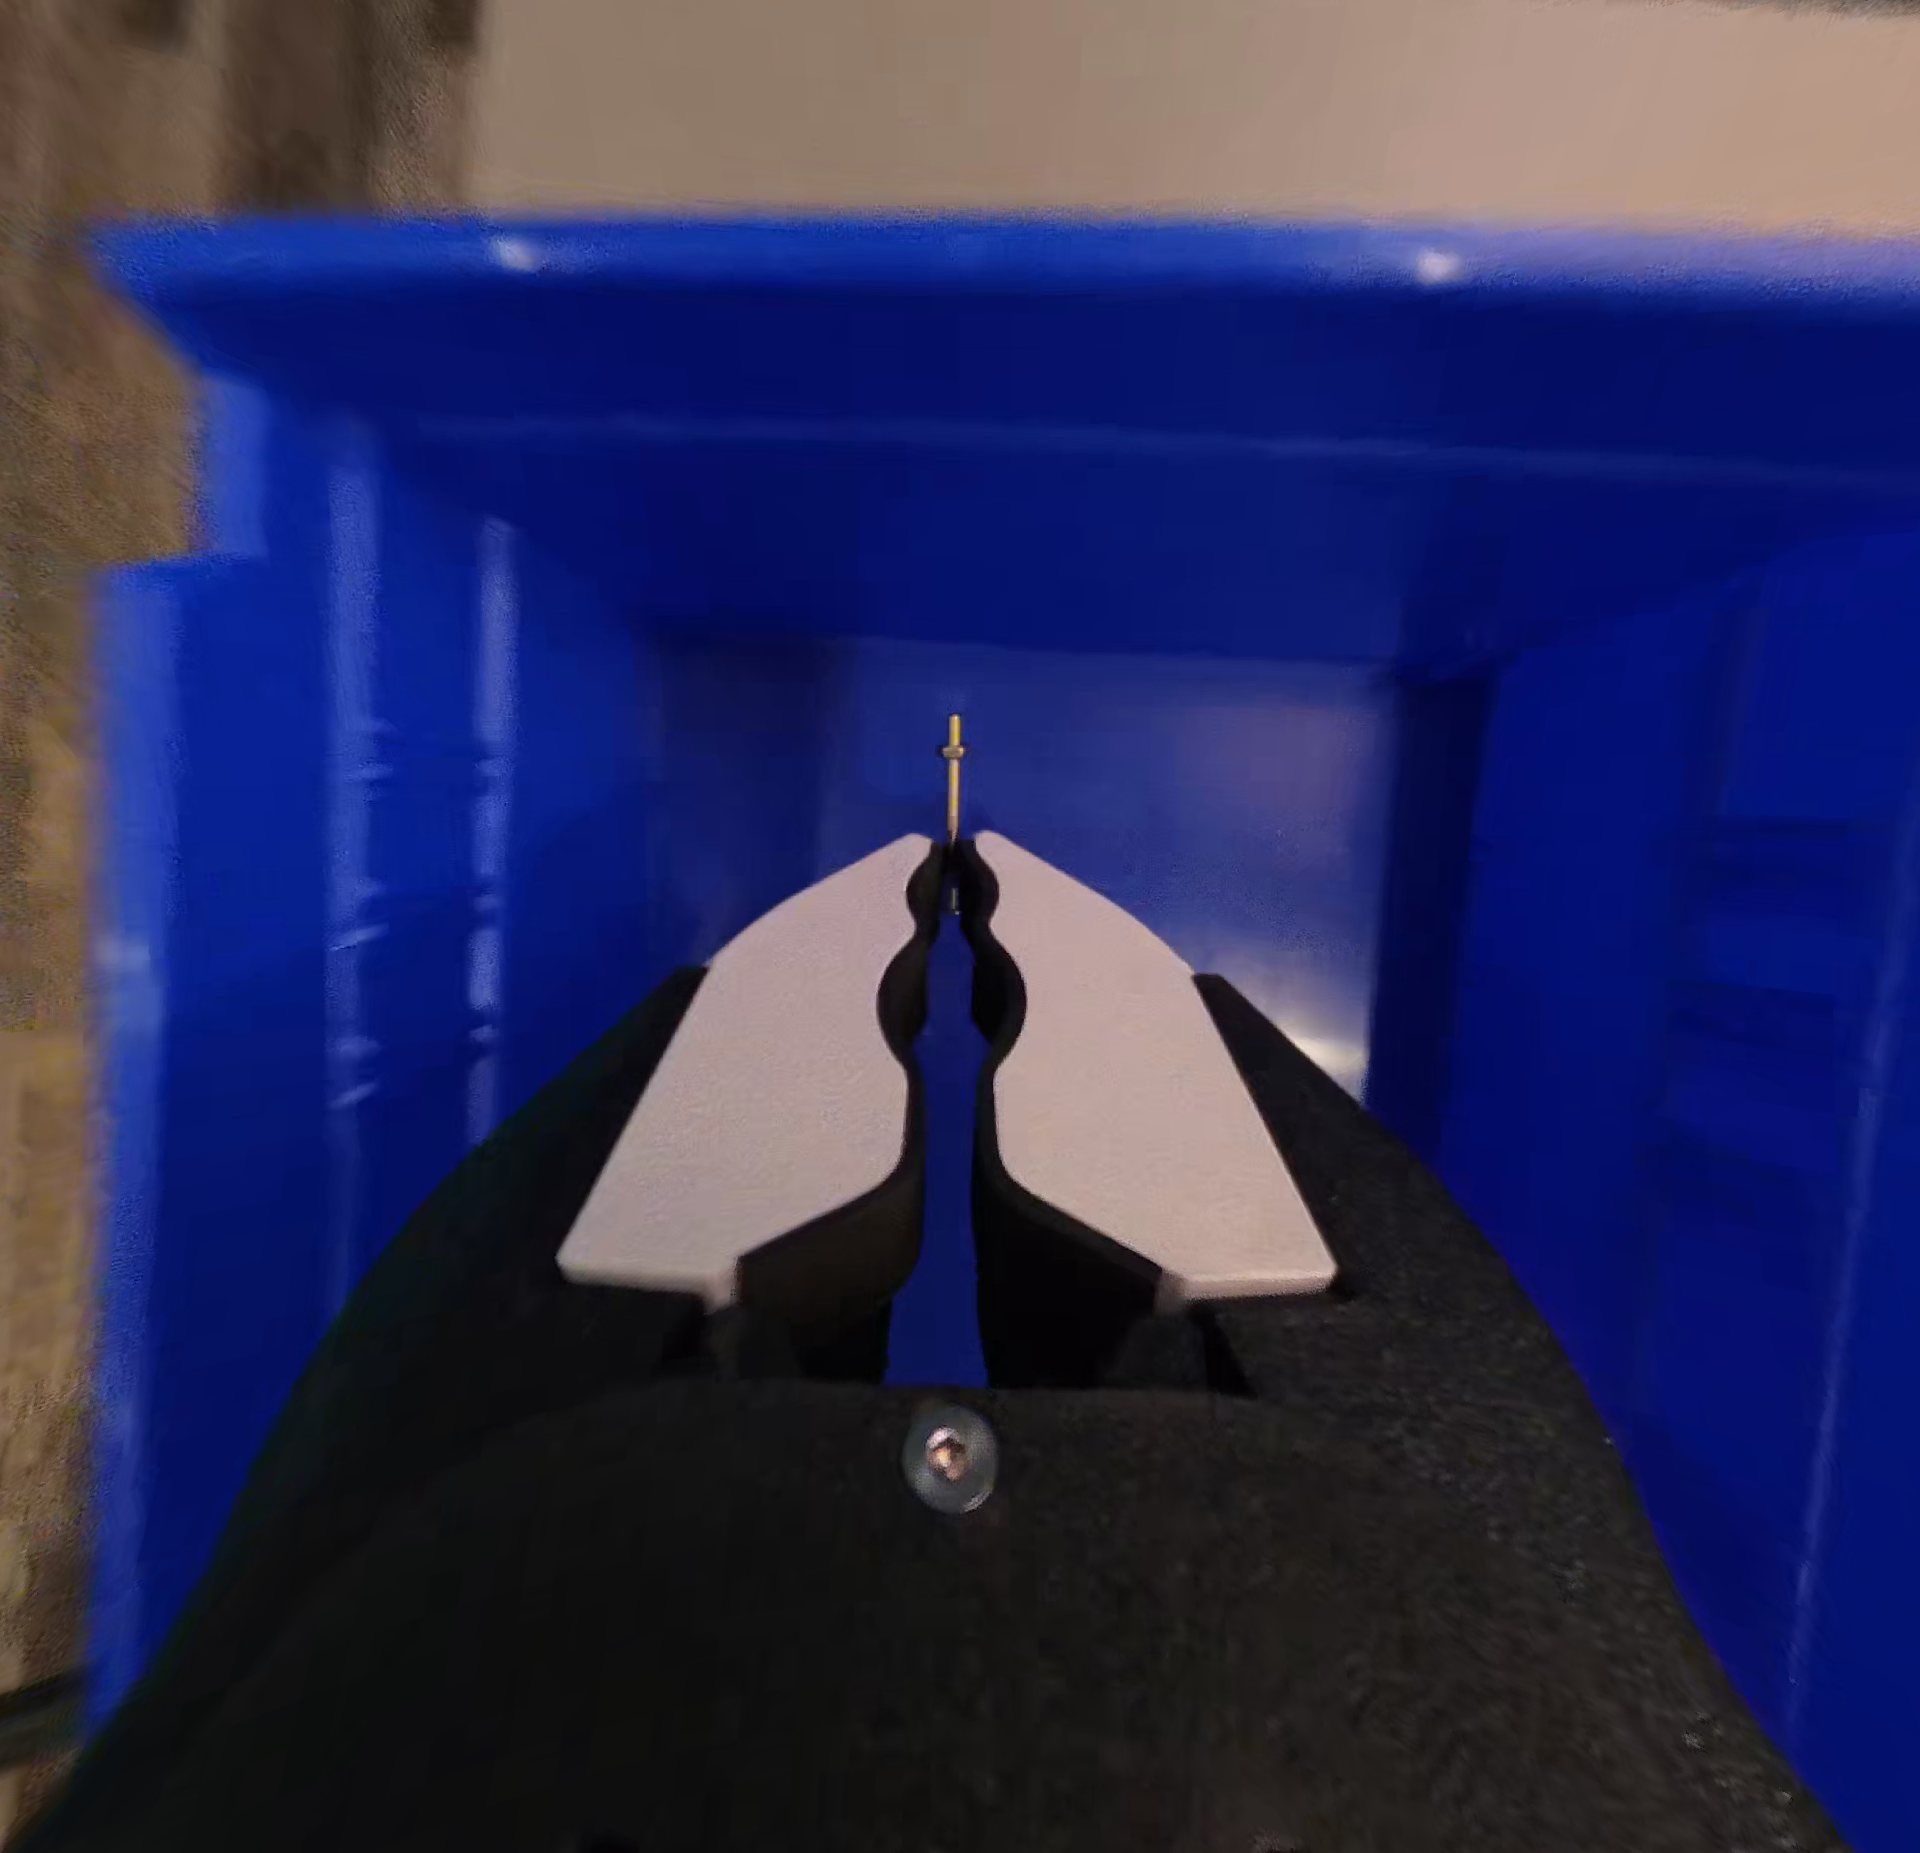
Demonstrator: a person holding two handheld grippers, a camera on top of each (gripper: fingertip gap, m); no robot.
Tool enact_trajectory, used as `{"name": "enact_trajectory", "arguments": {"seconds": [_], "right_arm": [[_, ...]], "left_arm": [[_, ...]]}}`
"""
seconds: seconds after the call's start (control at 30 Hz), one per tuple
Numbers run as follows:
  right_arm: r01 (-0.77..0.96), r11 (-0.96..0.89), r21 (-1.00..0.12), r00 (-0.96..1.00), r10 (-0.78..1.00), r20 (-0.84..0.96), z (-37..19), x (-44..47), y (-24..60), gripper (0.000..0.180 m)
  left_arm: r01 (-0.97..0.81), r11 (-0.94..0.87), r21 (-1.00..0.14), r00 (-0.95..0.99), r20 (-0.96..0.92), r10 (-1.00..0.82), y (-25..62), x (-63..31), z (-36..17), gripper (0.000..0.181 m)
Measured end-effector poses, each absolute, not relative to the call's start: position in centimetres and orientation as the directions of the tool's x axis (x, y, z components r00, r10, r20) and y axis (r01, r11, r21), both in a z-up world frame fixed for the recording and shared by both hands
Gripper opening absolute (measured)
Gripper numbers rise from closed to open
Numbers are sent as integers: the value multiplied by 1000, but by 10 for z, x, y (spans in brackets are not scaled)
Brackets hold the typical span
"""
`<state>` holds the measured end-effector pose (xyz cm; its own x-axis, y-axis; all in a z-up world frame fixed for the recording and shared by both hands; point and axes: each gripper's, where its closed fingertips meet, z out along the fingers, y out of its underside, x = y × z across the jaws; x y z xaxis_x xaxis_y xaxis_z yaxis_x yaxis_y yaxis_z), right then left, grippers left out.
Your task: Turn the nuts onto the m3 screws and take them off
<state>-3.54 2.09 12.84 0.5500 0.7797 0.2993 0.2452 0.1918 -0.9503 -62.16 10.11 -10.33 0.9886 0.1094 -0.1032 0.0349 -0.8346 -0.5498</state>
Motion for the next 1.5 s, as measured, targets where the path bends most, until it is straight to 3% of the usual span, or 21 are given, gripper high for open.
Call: {"name": "enact_trajectory", "arguments": {"seconds": [0.23,0.5,0.73,0.97,1.13,1.27,1.5], "right_arm": [[261,177,-949,532,794,294,120,-46,26,0],[286,192,-939,500,806,317,114,-63,26,0],[251,214,-944,468,827,312,117,-73,19,0],[30,260,-965,487,839,241,158,-73,1,1],[-100,232,-968,421,891,170,175,-81,-17,13],[-66,176,-982,317,937,147,164,-104,-26,22],[-126,140,-982,254,962,104,165,-128,-39,18]], "left_arm": [[-36,-531,-847,970,-156,184,91,-595,23,3],[-258,-292,-921,960,-279,31,80,-466,115,3],[-269,-97,-958,887,-207,-413,63,-294,139,2],[-82,-20,-996,502,-24,-865,3,-159,156,2],[27,-51,-998,265,57,-963,-25,-134,152,2],[92,-127,-988,110,137,-984,-36,-130,152,2],[96,-154,-983,48,159,-986,-42,-134,149,2]]}}
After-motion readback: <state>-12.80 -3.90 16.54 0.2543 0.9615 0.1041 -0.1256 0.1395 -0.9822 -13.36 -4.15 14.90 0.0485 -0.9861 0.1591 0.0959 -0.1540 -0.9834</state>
